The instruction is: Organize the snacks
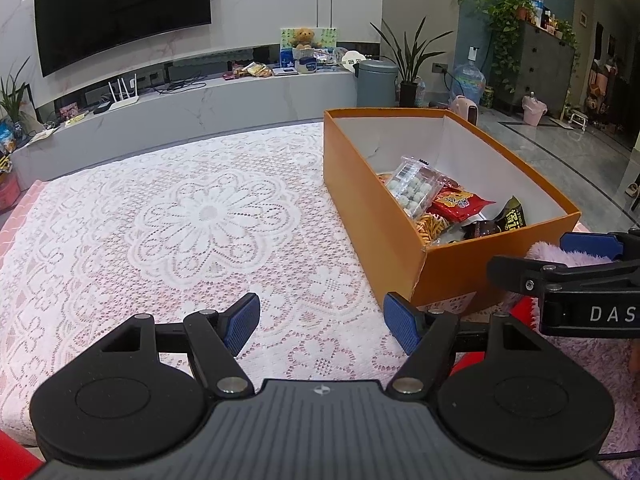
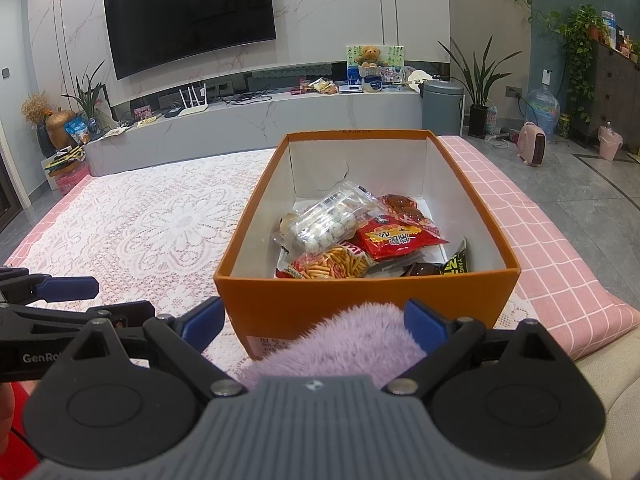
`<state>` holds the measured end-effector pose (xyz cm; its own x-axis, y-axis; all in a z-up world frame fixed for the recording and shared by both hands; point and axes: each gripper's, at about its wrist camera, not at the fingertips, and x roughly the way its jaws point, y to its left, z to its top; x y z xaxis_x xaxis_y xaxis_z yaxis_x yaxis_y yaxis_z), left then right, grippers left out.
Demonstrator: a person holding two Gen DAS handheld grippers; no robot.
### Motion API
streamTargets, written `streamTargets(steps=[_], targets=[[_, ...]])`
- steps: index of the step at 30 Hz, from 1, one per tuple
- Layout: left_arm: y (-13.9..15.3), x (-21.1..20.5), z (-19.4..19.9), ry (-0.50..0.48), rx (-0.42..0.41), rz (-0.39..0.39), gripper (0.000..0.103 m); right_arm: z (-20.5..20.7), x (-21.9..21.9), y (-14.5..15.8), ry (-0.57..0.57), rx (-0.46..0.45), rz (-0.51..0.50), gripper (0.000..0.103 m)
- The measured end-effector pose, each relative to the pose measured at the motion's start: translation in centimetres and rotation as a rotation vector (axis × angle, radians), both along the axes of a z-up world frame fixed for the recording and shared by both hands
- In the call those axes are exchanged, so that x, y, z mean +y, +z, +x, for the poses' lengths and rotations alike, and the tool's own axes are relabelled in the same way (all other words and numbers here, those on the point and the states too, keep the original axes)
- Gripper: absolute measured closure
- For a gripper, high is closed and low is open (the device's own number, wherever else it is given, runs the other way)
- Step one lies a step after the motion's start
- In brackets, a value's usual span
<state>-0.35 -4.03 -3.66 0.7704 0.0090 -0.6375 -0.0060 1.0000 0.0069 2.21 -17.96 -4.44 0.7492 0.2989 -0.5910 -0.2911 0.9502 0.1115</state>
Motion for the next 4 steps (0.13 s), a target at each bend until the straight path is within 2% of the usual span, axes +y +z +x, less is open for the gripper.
streamTargets(steps=[4], targets=[[0.05, 0.05, 0.02, 0.000, -0.002, -0.003, 0.020, -0.01, 0.01, 0.02, 0.000, 0.000, 0.000, 0.009]])
